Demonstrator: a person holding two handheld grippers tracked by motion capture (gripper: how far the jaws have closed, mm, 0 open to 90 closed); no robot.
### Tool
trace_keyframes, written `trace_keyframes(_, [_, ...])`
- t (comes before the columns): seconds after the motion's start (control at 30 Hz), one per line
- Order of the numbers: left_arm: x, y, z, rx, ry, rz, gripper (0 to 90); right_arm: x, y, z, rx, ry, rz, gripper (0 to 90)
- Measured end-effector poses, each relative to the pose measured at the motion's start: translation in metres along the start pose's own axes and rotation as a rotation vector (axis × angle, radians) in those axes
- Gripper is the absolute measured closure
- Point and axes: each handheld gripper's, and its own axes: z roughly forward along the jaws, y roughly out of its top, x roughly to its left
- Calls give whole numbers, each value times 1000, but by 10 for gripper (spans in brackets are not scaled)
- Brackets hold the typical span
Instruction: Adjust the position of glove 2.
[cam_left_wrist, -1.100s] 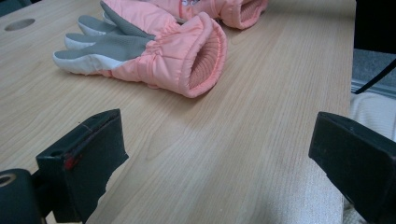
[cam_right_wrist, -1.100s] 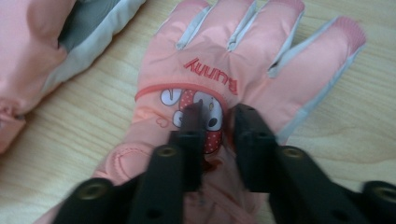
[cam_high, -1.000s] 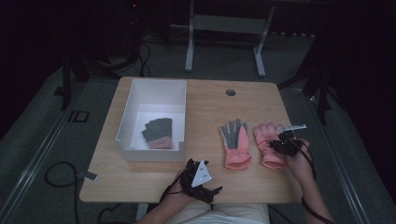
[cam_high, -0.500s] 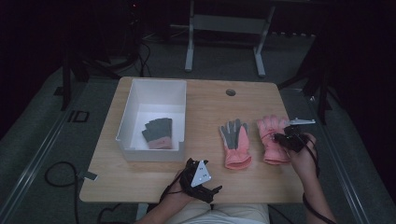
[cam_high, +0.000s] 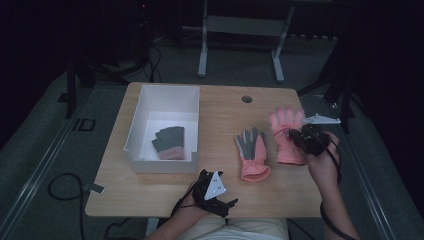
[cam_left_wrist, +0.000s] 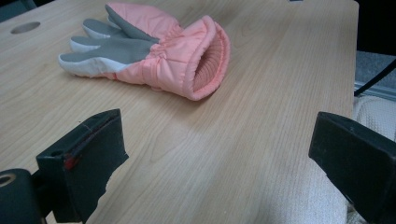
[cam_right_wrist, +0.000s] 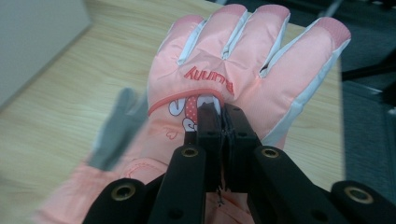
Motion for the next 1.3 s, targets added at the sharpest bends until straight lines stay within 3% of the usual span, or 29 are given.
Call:
trace_keyframes(0.17, [0,0,0,3,-1,5,34,29,9,2,-30,36,-27,868])
trace_keyframes(0.4, [0,0,-1,2,-1,12,34,64,13,11,-21,103,-40,868])
trace_keyframes(0.5, [0,0,0,8,-3,15,34,74,8,20,-3,86,-43,868])
trace_keyframes(0.87, [-1,0,0,8,-7,14,34,77,-10,47,59,38,41,869])
trace_keyframes(1.13, [0,0,-1,0,-8,5,34,83,-20,71,98,8,43,865])
trace_keyframes(1.3, [0,0,-1,-2,-10,0,33,85,-31,86,113,31,44,853])
